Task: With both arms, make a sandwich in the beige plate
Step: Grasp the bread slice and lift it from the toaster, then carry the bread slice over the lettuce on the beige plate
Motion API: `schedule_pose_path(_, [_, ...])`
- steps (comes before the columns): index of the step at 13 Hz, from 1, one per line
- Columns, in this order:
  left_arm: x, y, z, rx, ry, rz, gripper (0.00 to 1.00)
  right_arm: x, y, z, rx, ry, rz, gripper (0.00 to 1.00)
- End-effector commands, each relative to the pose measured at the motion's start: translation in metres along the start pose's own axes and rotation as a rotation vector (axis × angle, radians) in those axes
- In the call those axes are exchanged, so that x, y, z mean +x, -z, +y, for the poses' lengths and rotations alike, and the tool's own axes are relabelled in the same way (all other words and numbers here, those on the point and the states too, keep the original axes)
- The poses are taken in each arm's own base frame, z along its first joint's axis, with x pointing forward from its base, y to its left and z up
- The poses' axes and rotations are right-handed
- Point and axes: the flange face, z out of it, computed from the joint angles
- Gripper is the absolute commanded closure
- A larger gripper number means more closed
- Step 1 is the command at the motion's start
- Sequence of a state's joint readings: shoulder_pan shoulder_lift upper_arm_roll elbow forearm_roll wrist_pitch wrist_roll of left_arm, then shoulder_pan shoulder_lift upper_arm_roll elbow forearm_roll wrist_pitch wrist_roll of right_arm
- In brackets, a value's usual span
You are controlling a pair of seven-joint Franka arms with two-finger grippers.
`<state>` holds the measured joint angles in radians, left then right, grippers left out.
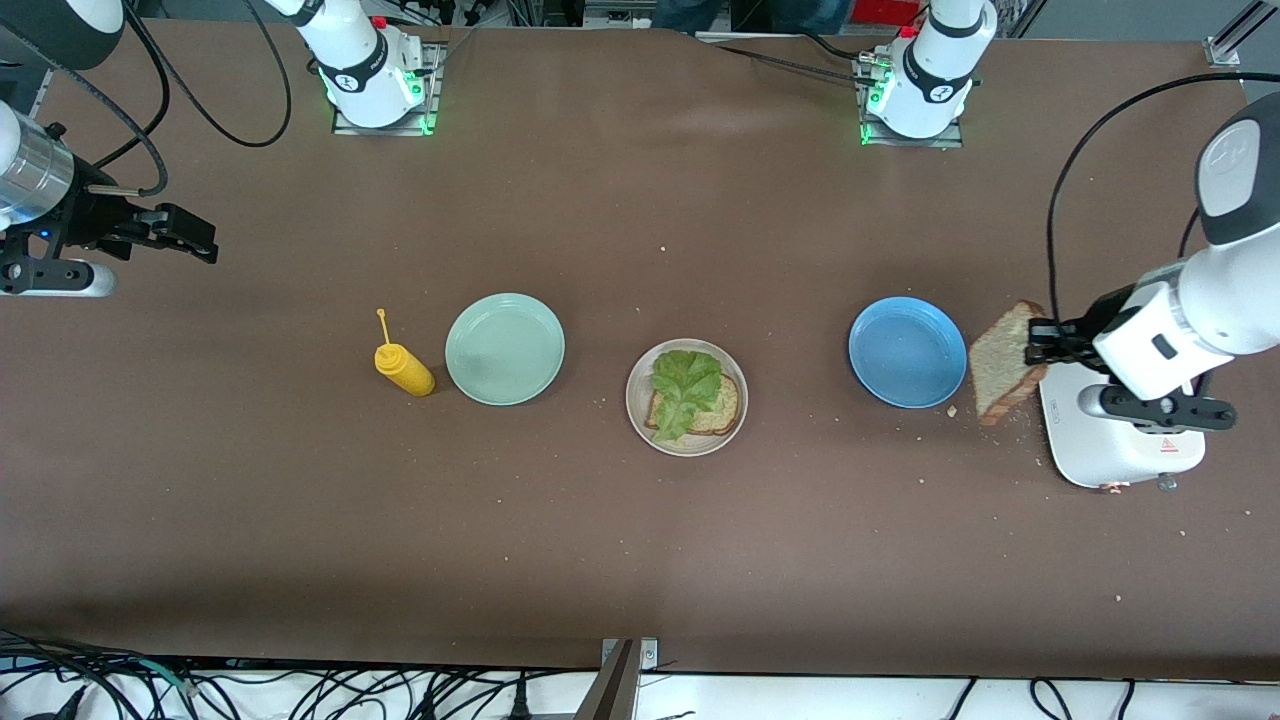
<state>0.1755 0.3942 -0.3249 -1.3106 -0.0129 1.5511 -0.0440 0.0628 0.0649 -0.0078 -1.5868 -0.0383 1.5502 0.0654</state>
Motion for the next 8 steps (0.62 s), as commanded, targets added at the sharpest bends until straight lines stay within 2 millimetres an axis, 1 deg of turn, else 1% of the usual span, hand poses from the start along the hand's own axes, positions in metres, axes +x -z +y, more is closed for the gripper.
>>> schedule_pose_path(1, [0.008, -0.017, 0.029, -0.083, 0.024, -0.041, 1.00, -0.001, 0.006, -0.002, 0.012, -0.002, 0.012, 0.00])
schedule_pose_path(3, [0.015, -0.034, 0.043, -0.144, 0.016, -0.066, 1.00, 0.000, 0.007, -0.007, 0.009, 0.007, 0.023, 0.00])
schedule_pose_path(4, [0.019, -0.038, 0.043, -0.160, 0.020, -0.054, 1.00, 0.000, 0.007, -0.008, 0.009, 0.010, 0.025, 0.00])
schedule_pose_path(6, [0.028, -0.053, 0.049, -0.225, 0.025, -0.067, 1.00, 0.000, 0.008, -0.008, 0.007, 0.012, 0.029, 0.00])
schedule_pose_path(8, [0.036, -0.077, 0.058, -0.320, 0.033, -0.111, 1.00, 0.001, 0.008, -0.008, 0.008, 0.013, 0.034, 0.00])
